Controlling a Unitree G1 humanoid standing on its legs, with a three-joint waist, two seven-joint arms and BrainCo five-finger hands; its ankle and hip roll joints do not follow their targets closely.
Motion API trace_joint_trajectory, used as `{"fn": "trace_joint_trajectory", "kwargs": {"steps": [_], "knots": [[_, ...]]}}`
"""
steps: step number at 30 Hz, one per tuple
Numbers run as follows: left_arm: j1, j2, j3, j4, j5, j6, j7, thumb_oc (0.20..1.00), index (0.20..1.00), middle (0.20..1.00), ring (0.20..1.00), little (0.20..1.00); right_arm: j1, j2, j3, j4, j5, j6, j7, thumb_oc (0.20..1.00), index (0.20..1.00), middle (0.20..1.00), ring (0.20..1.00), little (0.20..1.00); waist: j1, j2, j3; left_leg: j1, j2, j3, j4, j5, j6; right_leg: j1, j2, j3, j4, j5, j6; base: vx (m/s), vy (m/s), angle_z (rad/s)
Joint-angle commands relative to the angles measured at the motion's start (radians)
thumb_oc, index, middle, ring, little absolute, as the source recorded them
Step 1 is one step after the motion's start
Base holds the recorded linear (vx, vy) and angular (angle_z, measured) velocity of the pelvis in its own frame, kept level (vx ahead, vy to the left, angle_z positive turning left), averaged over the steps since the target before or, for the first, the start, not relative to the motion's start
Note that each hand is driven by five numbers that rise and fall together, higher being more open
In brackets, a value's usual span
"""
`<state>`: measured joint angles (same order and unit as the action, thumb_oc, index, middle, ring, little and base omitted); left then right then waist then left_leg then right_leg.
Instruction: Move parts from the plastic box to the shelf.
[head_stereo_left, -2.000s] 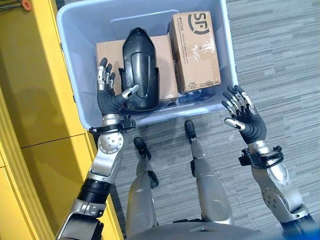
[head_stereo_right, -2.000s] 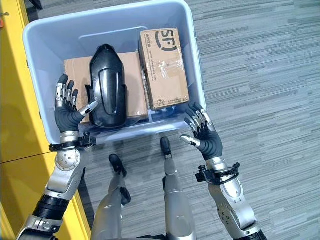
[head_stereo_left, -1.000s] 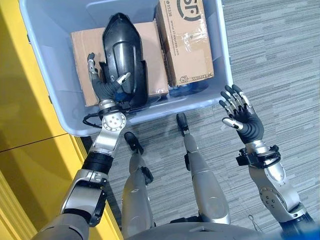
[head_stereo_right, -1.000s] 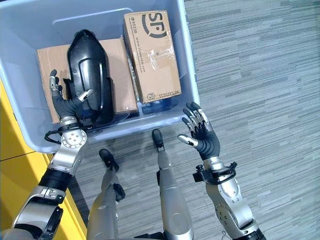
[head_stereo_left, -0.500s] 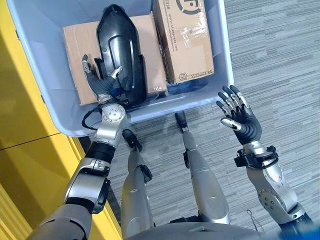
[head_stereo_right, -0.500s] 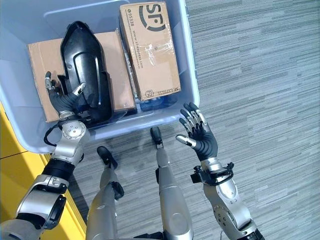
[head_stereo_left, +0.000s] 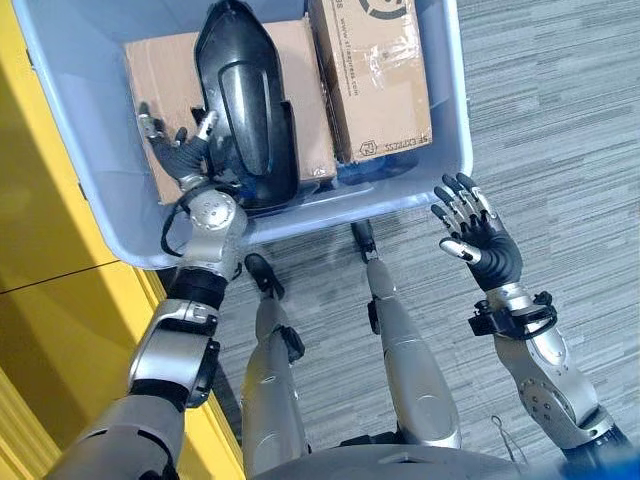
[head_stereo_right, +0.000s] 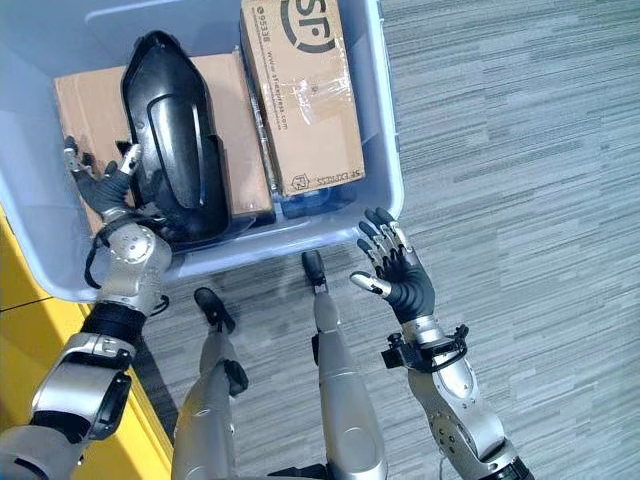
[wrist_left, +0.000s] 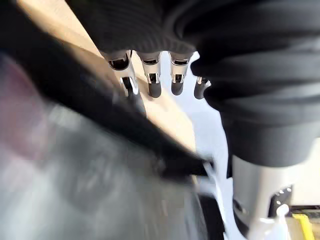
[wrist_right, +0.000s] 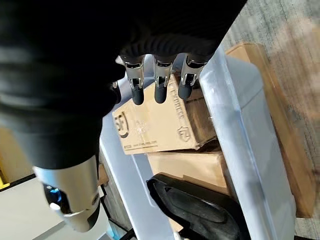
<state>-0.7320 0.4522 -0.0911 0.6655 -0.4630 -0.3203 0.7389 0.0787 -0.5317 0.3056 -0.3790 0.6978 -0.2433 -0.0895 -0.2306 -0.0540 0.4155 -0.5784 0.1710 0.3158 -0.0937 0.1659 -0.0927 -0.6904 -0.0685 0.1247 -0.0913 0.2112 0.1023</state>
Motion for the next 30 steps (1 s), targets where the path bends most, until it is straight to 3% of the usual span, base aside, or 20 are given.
{"fn": "trace_joint_trajectory", "kwargs": {"steps": [1,3,4,14,30], "knots": [[-0.062,0.008,-0.03,0.15,-0.067,0.085,-0.105,0.222,0.222,0.222,0.222,0.222,-0.005,-0.032,-0.046,-0.081,0.024,-0.026,0.012,1.0,1.0,1.0,1.0,1.0,-0.026,-0.032,0.034,0.117,0.025,-0.094,0.048,-0.092,-0.043,0.025,-0.051,-0.068,0.091,-0.085,0.075,0.0,0.0,0.0],[-0.083,0.027,-0.053,0.191,-0.058,0.109,-0.138,0.2,0.2,0.2,0.2,0.2,0.0,-0.033,-0.052,-0.081,0.029,-0.02,0.018,1.0,1.0,1.0,1.0,1.0,-0.029,-0.031,0.033,0.113,0.024,-0.097,0.05,-0.093,-0.042,0.022,-0.051,-0.067,0.091,-0.086,0.074,0.0,0.0,0.0],[-0.113,0.049,-0.091,0.233,0.007,0.153,-0.161,0.2,0.2,0.2,0.2,0.2,0.014,-0.036,-0.061,-0.081,0.042,-0.018,0.035,1.0,1.0,1.0,1.0,1.0,-0.034,-0.028,0.033,0.11,0.023,-0.098,0.053,-0.094,-0.042,0.018,-0.05,-0.065,0.094,-0.087,0.072,0.0,0.0,0.0],[-0.182,0.087,-0.166,0.337,0.153,0.233,-0.232,0.2,0.2,0.2,0.2,0.2,0.045,-0.038,-0.096,-0.087,0.065,-0.005,0.089,1.0,1.0,1.0,1.0,1.0,-0.035,-0.018,0.022,0.111,0.02,-0.102,0.049,-0.098,-0.039,0.018,-0.051,-0.063,0.097,-0.092,0.072,0.0,0.0,0.0],[-0.173,0.116,-0.184,0.286,0.231,0.227,-0.245,0.2,0.2,0.2,0.2,0.2,0.066,-0.03,-0.115,-0.084,0.066,-0.005,0.129,1.0,1.0,1.0,1.0,1.0,-0.028,0.0,0.003,0.143,0.013,-0.107,0.039,-0.106,-0.037,0.042,-0.054,-0.067,0.101,-0.102,0.071,0.0,0.0,0.0]]}}
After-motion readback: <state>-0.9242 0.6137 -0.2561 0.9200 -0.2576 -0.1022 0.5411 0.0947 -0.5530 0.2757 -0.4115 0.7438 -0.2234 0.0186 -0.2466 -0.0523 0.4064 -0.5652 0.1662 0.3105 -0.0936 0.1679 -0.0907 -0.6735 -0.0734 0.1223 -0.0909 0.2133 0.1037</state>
